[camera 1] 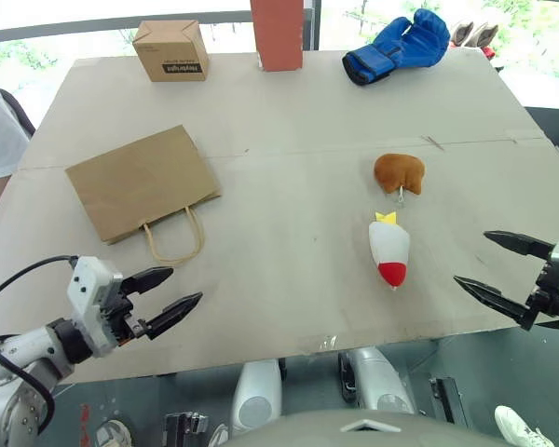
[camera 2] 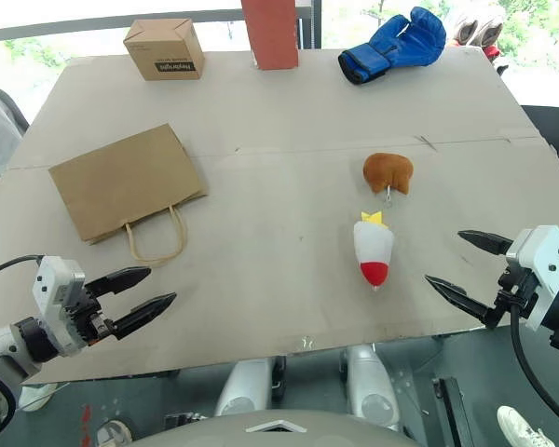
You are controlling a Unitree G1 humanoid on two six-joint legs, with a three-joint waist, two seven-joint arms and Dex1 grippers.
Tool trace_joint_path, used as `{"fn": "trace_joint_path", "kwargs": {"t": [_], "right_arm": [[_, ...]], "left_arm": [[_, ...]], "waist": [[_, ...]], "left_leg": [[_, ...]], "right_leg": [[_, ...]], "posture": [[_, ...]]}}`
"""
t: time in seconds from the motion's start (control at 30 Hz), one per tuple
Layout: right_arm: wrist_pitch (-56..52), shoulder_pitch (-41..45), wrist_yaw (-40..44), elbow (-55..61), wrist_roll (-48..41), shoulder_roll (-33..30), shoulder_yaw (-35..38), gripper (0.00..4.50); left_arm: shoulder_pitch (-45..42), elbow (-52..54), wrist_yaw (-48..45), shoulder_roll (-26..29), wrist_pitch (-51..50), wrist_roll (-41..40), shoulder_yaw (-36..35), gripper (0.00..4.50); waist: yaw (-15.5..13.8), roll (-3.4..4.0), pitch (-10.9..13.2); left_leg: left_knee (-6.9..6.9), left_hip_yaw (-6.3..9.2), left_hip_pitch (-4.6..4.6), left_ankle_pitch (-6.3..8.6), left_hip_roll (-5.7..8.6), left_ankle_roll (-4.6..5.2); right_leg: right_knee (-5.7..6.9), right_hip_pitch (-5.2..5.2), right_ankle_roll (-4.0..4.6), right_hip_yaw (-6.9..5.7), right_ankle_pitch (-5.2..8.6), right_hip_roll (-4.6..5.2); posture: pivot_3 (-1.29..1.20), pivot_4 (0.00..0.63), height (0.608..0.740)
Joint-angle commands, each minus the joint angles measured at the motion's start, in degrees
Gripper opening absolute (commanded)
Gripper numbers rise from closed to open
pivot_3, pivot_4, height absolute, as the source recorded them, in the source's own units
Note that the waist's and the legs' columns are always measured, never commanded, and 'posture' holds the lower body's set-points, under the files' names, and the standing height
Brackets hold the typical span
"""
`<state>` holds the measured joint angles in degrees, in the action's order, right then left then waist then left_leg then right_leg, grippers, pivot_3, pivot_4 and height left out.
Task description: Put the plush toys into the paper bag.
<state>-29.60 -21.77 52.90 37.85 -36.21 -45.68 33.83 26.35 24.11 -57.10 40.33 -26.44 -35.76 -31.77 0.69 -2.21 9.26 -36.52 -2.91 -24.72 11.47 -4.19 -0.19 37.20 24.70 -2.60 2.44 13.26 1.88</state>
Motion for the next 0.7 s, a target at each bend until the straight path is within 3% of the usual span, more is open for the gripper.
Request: {"fn": "trace_joint_path", "kwargs": {"t": [0.03,0.2,0.43,0.53,0.7], "right_arm": [[2.0,0.6,-1.0,1.7,0.8,0.8,-1.0,4.43],[3.8,3.4,-2.8,4.0,1.3,3.1,-7.6,4.43],[4.7,4.5,-4.4,6.9,2.2,3.9,-13.6,4.43],[5.0,4.9,-5.1,7.1,2.7,4.0,-15.0,4.43],[5.4,5.8,-6.1,7.0,3.4,4.2,-16.2,4.43]], "left_arm": [[-3.1,-3.8,0.0,1.4,3.7,0.8,-2.5,4.50],[-9.4,-19.7,-6.8,7.9,19.5,8.5,-4.7,4.50],[-16.6,-36.1,-8.7,13.0,49.4,23.8,3.0,4.50],[-21.5,-41.1,-5.4,13.5,57.2,29.4,7.1,4.50],[-27.7,-44.7,-2.7,12.2,59.3,30.2,11.9,4.50]], "waist": [[0.0,0.00,0.0],[0.0,0.02,0.0],[-0.2,0.02,-0.1],[-0.6,-0.01,-0.1],[-0.7,-0.04,-0.1]], "left_leg": [[0.00,0.00,0.00,0.00,0.00,0.00],[0.02,0.32,0.03,0.00,-0.10,0.00],[0.13,0.01,-0.02,-0.01,-0.01,0.04],[0.13,-0.04,-0.04,0.02,-0.04,-0.02],[0.13,-0.06,-0.04,-0.08,-0.06,0.15]], "right_leg": [[0.00,0.00,0.00,0.00,0.00,0.00],[0.04,0.00,0.02,-0.29,-0.01,-0.18],[-0.23,0.01,0.25,-0.20,-0.16,0.11],[-0.23,-0.02,0.25,-0.30,-0.17,0.18],[-0.21,-0.11,0.24,-0.35,-0.18,0.15]], "posture": [[0.00,0.150,0.740],[0.00,0.150,0.740],[0.00,0.150,0.740],[0.00,0.150,0.740],[0.00,0.150,0.740]]}}
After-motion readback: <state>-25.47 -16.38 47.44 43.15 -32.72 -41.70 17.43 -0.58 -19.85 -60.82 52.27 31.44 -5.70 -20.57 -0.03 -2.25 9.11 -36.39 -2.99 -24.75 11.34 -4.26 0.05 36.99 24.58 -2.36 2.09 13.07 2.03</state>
